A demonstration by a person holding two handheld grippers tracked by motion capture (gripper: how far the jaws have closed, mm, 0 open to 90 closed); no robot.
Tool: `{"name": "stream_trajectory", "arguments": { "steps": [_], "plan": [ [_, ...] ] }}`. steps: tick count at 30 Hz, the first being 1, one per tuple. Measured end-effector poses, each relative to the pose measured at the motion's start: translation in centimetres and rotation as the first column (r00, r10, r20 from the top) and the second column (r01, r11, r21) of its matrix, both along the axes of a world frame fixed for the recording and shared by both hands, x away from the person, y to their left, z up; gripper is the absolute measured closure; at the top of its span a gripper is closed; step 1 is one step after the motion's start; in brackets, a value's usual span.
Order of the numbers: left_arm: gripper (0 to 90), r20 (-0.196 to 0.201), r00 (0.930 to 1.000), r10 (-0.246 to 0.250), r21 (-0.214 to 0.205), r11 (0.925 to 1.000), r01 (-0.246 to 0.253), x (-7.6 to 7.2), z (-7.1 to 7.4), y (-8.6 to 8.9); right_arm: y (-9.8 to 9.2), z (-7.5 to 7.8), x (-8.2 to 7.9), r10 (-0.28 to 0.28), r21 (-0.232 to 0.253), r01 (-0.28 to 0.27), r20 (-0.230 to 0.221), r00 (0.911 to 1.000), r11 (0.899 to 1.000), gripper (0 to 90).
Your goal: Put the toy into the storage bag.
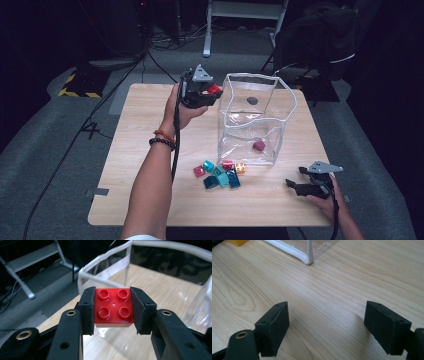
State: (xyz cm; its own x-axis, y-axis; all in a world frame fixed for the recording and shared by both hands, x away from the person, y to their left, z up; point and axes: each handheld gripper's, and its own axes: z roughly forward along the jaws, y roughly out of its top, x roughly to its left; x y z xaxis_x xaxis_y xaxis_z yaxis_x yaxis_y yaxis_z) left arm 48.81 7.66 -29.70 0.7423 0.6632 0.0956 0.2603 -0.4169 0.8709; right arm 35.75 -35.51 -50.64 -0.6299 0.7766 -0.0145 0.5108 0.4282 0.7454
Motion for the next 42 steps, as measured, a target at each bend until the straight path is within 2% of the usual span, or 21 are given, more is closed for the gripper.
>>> {"name": "stream_trajectory", "arguments": {
  "steps": [5, 6, 8, 11, 15, 21, 31, 33, 42],
  "plan": [
    [58.9, 0.021, 0.9996, -0.018, -0.015, 0.9997, 0.019, -0.1, 0.8, -1.4, 0.0, 0.0, 0.0, 0.0, 0.0, 0.0, 0.0, 1.0, 1.0, 20.6],
    [58.9, 0.038, 0.9986, -0.036, -0.033, 0.9988, 0.037, -0.3, 1.1, -2.0, 0.0, 0.0, 0.0, 0.0, 0.0, 0.0, 0.0, 1.0, 1.0, 20.6],
    [58.9, 0.04, 0.9982, -0.045, -0.042, 0.998, 0.047, -0.4, 1.3, -2.3, 0.0, 0.0, 0.0, 0.0, 0.0, 0.0, 0.0, 1.0, 1.0, 20.6],
    [58.9, 0.047, 0.9962, -0.073, -0.021, 0.997, 0.074, -0.5, 1.7, -3.5, 0.0, 0.0, 0.0, 0.0, -0.001, 0.0, 0.001, 1.0, 1.0, 20.6],
    [59.0, 0.043, 0.9938, -0.102, -0.029, 0.9942, 0.104, -0.6, 2.0, -4.9, 0.0, 0.0, 0.0, 0.0, 0.0, 0.0, 0.0, 1.0, 1.0, 20.6],
    [58.9, 0.038, 0.991, -0.129, 0.0, 0.9917, 0.129, -0.5, 2.2, -6.8, 0.0, 0.0, 0.0, 0.0, 0.0, 0.0, 0.0, 1.0, 1.0, 20.6],
    [58.9, 0.021, 0.9885, -0.15, 0.033, 0.9882, 0.149, -0.3, 2.1, -8.7, 0.0, 0.0, 0.0, 0.001, 0.0, -0.001, -0.001, 1.0, 1.0, 20.6],
    [58.9, 0.012, 0.9885, -0.151, 0.063, 0.9867, 0.15, -0.2, 2.1, -9.4, 0.0, 0.0, 0.0, 0.001, -0.001, -0.001, -0.001, 1.0, 1.0, 20.7],
    [58.7, 0.004, 0.9851, -0.172, 0.102, 0.98, 0.171, -0.3, 1.7, -11.3, 0.0, 0.0, 0.0, 0.001, -0.001, -0.001, 0.0, 1.0, 1.0, 21.0]
  ]
}}
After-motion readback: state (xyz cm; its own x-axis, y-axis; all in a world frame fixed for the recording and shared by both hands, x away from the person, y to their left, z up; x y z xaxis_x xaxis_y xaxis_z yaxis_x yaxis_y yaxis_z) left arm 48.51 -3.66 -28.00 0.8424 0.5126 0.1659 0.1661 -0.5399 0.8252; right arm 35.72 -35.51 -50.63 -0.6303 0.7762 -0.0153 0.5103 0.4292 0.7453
